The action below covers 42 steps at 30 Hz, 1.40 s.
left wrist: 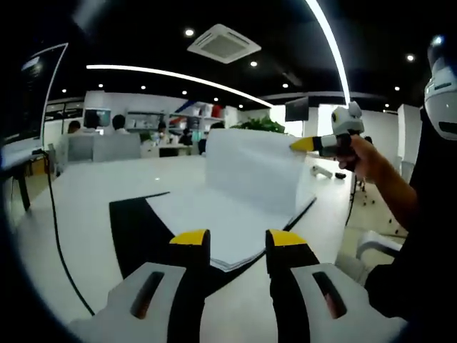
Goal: Flip through the bound document one page at a time
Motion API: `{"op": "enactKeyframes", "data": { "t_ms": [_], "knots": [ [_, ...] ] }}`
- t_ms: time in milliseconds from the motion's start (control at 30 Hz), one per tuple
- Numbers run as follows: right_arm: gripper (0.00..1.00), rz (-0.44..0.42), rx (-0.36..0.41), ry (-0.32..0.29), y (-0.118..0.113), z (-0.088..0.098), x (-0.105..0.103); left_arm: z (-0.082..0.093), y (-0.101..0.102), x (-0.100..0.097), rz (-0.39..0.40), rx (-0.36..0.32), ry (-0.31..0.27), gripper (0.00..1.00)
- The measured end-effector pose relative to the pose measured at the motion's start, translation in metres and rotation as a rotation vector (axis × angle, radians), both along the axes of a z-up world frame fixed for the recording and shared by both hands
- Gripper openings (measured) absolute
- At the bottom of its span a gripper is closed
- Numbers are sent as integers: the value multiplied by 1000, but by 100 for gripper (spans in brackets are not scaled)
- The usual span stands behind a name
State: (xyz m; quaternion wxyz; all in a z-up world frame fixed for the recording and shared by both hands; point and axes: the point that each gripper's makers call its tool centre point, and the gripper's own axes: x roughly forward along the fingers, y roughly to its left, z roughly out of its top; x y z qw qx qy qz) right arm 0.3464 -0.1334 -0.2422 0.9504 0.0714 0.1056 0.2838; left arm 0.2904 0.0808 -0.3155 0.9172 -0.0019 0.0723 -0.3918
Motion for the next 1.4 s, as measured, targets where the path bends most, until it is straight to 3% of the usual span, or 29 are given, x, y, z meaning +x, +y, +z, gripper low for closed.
{"op": "enactKeyframes", "data": {
  "t_ms": [467, 1033, 1133, 1233, 1400],
  "knots": [
    [2, 63, -39, -51, 39, 12, 2, -7, 12, -7, 17, 19, 19, 33],
    [2, 121, -100, -53, 80, 2, 2, -6, 19, -19, 14, 17, 16, 33],
    [2, 126, -136, -62, 88, -1, 0, -6, 21, -19, 17, 12, 14, 33],
    [2, 106, -228, -102, 93, -4, 1, -7, 24, -18, 22, 11, 16, 33],
    [2, 149, -256, -95, 114, -16, -2, -8, 27, -19, 27, 7, 19, 33]
  ]
}}
